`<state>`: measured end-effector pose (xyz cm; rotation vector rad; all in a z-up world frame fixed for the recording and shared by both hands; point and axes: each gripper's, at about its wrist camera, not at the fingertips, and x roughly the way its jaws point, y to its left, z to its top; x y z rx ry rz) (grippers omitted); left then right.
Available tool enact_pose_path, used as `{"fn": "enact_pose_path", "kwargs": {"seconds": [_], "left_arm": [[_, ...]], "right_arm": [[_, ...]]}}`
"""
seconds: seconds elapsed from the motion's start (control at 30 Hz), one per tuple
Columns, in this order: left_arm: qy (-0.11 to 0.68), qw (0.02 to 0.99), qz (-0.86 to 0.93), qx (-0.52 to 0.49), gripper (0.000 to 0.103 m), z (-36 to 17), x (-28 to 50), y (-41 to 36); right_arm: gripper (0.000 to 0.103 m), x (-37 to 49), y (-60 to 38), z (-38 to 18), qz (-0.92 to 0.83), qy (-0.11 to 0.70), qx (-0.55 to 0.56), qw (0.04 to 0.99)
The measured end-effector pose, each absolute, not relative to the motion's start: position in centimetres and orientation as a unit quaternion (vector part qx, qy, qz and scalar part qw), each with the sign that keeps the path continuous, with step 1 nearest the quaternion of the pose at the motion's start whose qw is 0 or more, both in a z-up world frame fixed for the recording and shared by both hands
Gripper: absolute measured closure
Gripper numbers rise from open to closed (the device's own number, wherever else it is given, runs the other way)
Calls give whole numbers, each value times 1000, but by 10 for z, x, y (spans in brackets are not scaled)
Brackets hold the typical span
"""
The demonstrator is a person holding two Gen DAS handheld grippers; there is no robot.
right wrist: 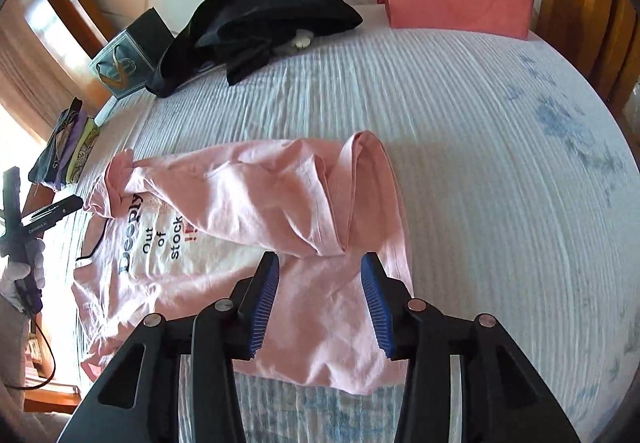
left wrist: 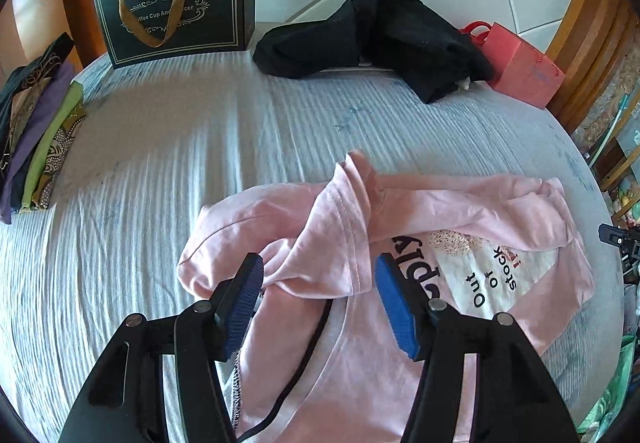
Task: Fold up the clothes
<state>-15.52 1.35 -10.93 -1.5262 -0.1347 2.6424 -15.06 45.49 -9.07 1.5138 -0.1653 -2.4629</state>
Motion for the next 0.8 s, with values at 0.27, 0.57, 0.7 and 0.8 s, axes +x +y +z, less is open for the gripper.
{"fn": "enact_pose_path", "kwargs": {"seconds": [0.27, 0.57, 0.7, 0.8], "left_arm": [[-16, 35, 857, -514, 44, -135, -189, 36], [-2, 55, 848, -527, 44, -155, -202, 42], [2, 63, 844, -532, 98, -151, -199, 42], [4, 80, 859, -506, 98, -120, -188, 39]], "right_arm": [[60, -192, 442, -104, -838, -47, 529, 125], [50, -228, 422, -135, -828, -9, 544, 136], [99, -228, 413, -149, -811, 19, 568, 138], [99, -215, 411, -133, -822, 44, 548, 147]]}}
